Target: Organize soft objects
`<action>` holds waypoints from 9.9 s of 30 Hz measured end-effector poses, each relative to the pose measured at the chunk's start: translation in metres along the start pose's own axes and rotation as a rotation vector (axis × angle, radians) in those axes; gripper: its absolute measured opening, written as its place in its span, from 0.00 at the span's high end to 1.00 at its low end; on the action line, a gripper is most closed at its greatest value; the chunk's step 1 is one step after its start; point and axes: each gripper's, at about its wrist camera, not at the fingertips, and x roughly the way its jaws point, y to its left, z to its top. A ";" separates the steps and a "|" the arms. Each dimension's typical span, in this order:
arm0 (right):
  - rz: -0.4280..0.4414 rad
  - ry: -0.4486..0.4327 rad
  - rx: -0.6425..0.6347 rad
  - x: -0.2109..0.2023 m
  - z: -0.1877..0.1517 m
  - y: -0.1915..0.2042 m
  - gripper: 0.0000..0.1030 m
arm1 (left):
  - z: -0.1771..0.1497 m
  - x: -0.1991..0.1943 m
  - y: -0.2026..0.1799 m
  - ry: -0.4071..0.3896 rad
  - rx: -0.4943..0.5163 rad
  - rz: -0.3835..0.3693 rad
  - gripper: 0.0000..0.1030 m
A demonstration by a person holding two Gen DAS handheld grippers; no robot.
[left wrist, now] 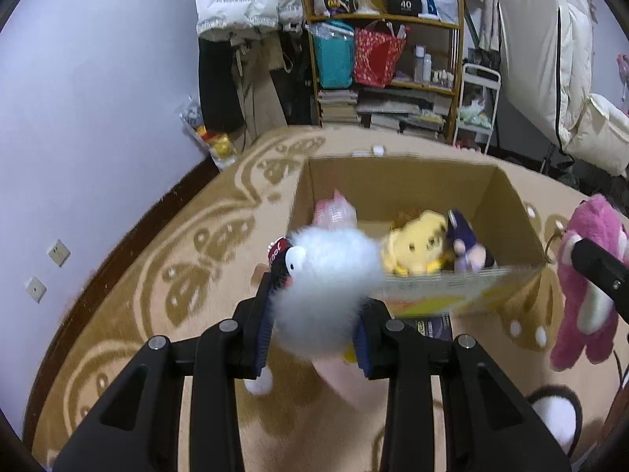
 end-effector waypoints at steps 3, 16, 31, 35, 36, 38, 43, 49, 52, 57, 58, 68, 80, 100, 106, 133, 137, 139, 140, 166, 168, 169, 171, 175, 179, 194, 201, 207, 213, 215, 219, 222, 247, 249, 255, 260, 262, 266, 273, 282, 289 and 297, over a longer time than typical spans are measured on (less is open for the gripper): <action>-0.004 -0.029 -0.018 -0.002 0.014 0.004 0.50 | 0.014 -0.002 0.004 -0.030 0.002 0.007 0.68; 0.002 -0.090 -0.081 0.014 0.060 0.010 0.50 | 0.057 0.003 0.003 -0.120 0.037 0.012 0.67; 0.011 0.000 -0.055 0.063 0.049 -0.003 0.43 | 0.049 0.032 -0.013 -0.065 0.032 -0.041 0.42; 0.006 0.016 -0.035 0.068 0.042 -0.007 0.20 | 0.044 0.034 -0.008 -0.060 0.019 0.000 0.19; 0.006 0.012 -0.029 0.068 0.041 -0.009 0.16 | 0.043 0.035 -0.007 -0.052 0.016 0.005 0.18; 0.003 0.004 -0.022 0.065 0.039 -0.010 0.08 | 0.041 0.038 -0.004 -0.031 -0.003 0.008 0.12; -0.004 -0.008 -0.011 0.058 0.037 -0.013 0.00 | 0.038 0.037 0.002 -0.025 -0.018 0.027 0.03; -0.007 -0.006 0.016 0.053 0.034 -0.015 0.00 | 0.036 0.030 0.005 -0.008 -0.010 0.046 0.02; -0.006 -0.011 0.026 0.048 0.032 -0.016 0.00 | 0.035 0.025 0.005 -0.004 -0.003 0.050 0.02; -0.013 -0.017 0.022 0.043 0.031 -0.013 0.00 | 0.029 0.017 0.006 0.013 0.002 0.039 0.02; -0.020 -0.014 0.014 0.043 0.029 -0.012 0.00 | 0.029 0.016 0.006 0.016 0.005 0.037 0.02; -0.020 -0.003 0.013 0.029 0.021 -0.005 0.00 | 0.005 0.006 0.005 0.068 -0.010 -0.004 0.02; -0.022 0.068 0.019 0.030 -0.004 -0.003 0.00 | -0.026 0.006 -0.009 0.117 0.047 0.024 0.02; 0.020 0.202 0.108 0.063 -0.034 -0.015 0.00 | -0.052 0.032 -0.008 0.214 -0.004 -0.007 0.02; 0.024 0.224 0.126 0.072 -0.037 -0.020 0.00 | -0.055 0.039 -0.015 0.234 0.002 -0.026 0.02; 0.093 0.331 0.181 0.120 -0.046 -0.029 0.01 | -0.065 0.080 -0.031 0.331 -0.013 -0.083 0.02; 0.085 0.358 0.171 0.128 -0.047 -0.028 0.08 | -0.069 0.089 -0.026 0.364 -0.026 -0.086 0.02; 0.090 0.371 0.164 0.132 -0.049 -0.027 0.08 | -0.071 0.092 -0.024 0.374 -0.032 -0.079 0.01; 0.092 0.376 0.162 0.133 -0.050 -0.026 0.08 | -0.072 0.094 -0.023 0.381 -0.037 -0.081 0.01; 0.111 0.430 0.112 0.155 -0.061 -0.007 0.17 | -0.077 0.093 0.009 0.398 -0.079 -0.138 0.73; 0.095 0.431 0.087 0.157 -0.063 -0.002 0.17 | -0.078 0.093 0.015 0.398 -0.094 -0.125 0.73; 0.093 0.431 0.078 0.159 -0.063 0.000 0.17 | -0.077 0.092 0.018 0.395 -0.095 -0.113 0.74; 0.095 0.435 0.076 0.162 -0.063 0.003 0.16 | -0.077 0.090 0.015 0.392 -0.099 -0.103 0.74; 0.080 0.443 0.065 0.168 -0.065 0.007 0.16 | -0.078 0.089 0.020 0.394 -0.110 -0.106 0.73; 0.061 0.442 0.041 0.171 -0.067 0.009 0.16 | -0.082 0.087 0.016 0.389 -0.095 -0.096 0.73; -0.011 0.431 -0.036 0.181 -0.082 0.039 0.33 | -0.073 0.064 0.012 0.335 -0.102 -0.026 0.73; -0.008 0.407 0.001 0.161 -0.085 0.042 0.33 | -0.067 0.057 0.015 0.303 -0.087 0.001 0.73; -0.017 0.358 0.048 0.133 -0.081 0.039 0.33 | -0.057 0.043 0.020 0.245 -0.094 0.010 0.73; -0.018 0.304 0.065 0.105 -0.074 0.033 0.33 | -0.046 0.023 0.027 0.174 -0.105 0.017 0.73; -0.016 0.279 0.073 0.093 -0.067 0.029 0.33 | -0.044 0.019 0.028 0.156 -0.102 0.021 0.73; -0.013 0.239 0.072 0.064 -0.053 0.016 0.33 | -0.043 0.010 0.029 0.120 -0.096 0.030 0.73; -0.007 0.214 0.074 0.054 -0.052 0.008 0.33 | -0.045 0.009 0.028 0.110 -0.091 0.025 0.73; 0.028 0.003 0.014 0.013 0.026 0.012 0.33 | 0.027 -0.012 0.029 -0.071 -0.070 0.033 0.72; 0.020 -0.009 0.010 0.015 0.034 0.009 0.33 | 0.035 -0.008 0.026 -0.076 -0.061 0.024 0.72; 0.030 -0.023 0.032 0.029 0.053 -0.004 0.32 | 0.055 0.003 0.015 -0.107 -0.036 -0.002 0.71; 0.036 0.008 0.051 0.048 0.057 -0.012 0.31 | 0.063 0.018 0.000 -0.109 0.008 -0.012 0.68; 0.038 0.028 0.056 0.057 0.056 -0.014 0.31 | 0.063 0.027 -0.004 -0.085 0.014 0.002 0.67; 0.023 0.066 0.044 0.073 0.053 -0.014 0.30 | 0.058 0.040 -0.006 -0.058 -0.002 -0.024 0.63; 0.027 0.088 0.059 0.084 0.048 -0.017 0.18 | 0.053 0.048 -0.002 -0.066 -0.071 -0.041 0.21; 0.011 0.051 0.049 0.065 0.052 -0.012 0.00 | 0.054 0.032 0.002 -0.094 -0.053 0.019 0.05; -0.005 0.025 0.037 0.042 0.058 -0.003 0.00 | 0.056 -0.004 0.008 -0.133 -0.032 0.054 0.00; -0.003 -0.023 0.016 0.002 0.058 0.009 0.00 | 0.048 -0.053 0.015 -0.164 -0.011 0.078 0.00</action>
